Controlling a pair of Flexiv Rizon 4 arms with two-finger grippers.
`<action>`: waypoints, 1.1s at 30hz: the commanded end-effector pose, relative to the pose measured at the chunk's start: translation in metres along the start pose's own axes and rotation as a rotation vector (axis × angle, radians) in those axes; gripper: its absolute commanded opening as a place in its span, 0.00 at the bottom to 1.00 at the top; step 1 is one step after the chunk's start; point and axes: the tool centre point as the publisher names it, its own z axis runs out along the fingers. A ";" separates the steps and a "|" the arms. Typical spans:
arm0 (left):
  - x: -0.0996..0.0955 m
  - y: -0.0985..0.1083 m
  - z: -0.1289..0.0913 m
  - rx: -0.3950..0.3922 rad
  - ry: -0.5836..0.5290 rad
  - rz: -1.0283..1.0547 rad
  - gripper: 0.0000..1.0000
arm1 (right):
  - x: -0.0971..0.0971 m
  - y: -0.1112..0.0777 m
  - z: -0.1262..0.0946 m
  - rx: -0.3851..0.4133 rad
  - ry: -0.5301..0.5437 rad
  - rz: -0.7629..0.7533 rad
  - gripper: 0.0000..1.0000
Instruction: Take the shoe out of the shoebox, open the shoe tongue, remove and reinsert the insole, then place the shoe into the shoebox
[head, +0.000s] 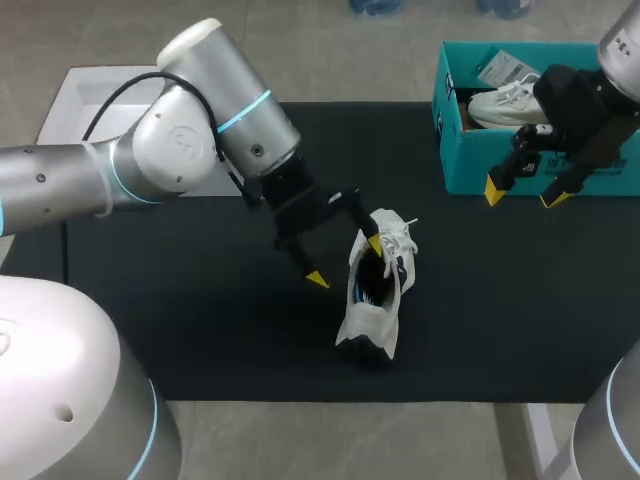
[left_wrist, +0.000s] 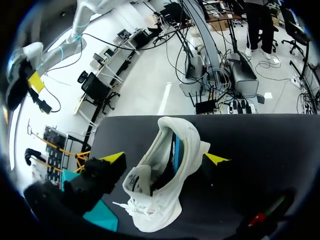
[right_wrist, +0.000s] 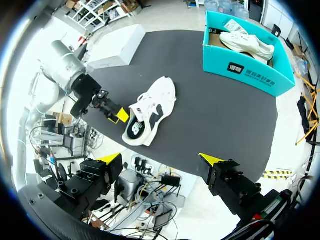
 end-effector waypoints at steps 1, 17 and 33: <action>0.000 -0.002 0.000 -0.002 0.028 -0.004 1.00 | -0.012 -0.018 -0.012 -0.028 -0.003 0.019 1.00; 0.003 -0.006 0.001 0.016 0.022 -0.023 1.00 | -0.040 -0.047 -0.037 -0.057 -0.019 0.072 1.00; 0.021 -0.003 -0.005 0.005 0.010 -0.043 0.00 | -0.040 -0.047 -0.037 -0.057 -0.019 0.072 1.00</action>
